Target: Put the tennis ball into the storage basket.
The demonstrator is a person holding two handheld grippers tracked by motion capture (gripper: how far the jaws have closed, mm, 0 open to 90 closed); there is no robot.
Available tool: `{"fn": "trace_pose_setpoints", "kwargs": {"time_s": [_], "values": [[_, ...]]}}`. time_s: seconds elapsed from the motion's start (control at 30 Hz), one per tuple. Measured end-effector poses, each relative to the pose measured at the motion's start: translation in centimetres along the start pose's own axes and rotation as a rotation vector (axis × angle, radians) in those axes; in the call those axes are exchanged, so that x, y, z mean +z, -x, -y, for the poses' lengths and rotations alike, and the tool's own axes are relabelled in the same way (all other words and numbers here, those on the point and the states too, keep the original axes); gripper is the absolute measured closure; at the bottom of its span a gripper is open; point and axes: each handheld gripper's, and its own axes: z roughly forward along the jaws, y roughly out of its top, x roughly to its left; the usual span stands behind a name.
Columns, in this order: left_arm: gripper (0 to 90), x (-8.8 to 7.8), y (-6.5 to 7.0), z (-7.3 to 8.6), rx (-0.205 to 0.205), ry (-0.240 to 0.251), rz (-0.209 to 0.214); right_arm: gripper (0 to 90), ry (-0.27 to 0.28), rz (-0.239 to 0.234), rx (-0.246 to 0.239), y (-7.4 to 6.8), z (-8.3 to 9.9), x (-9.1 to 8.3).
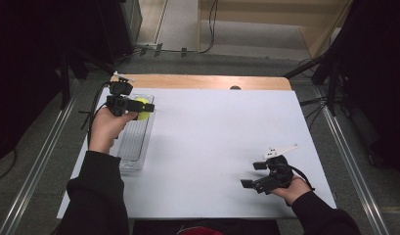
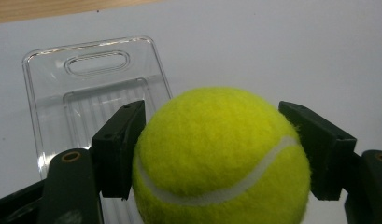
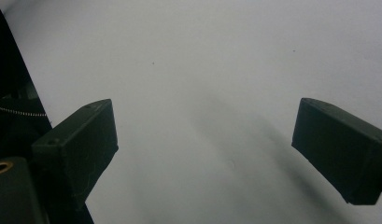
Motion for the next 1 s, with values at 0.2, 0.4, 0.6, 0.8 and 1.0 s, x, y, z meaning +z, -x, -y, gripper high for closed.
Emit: {"fn": "trace_pose_setpoints", "kwargs": {"time_s": [0.2, 0.4, 0.6, 0.8, 1.0], "values": [[26.5, 0.0, -0.6, 0.2, -0.021, 0.003, -0.014, 5.0, 0.001, 0.001, -0.001, 0.0, 0.0, 0.0], [26.6, 0.2, -1.1, 0.3, -0.035, 0.003, -0.028, 5.0, 0.0, 0.0, 0.001, 0.0, 0.0, 0.0], [26.6, 0.4, -1.5, 0.5, -0.045, -0.004, -0.042, 5.0, 0.0, 0.0, 0.001, 0.0, 0.0, 0.0], [26.5, 0.7, -1.8, 0.7, -0.058, -0.006, -0.048, 5.0, -0.002, 0.0, 0.004, 0.0, 0.0, 0.0], [26.5, 1.1, -2.2, 0.9, -0.068, -0.009, -0.059, 5.0, -0.002, 0.001, 0.004, 0.0, 0.0, 0.0]]}}
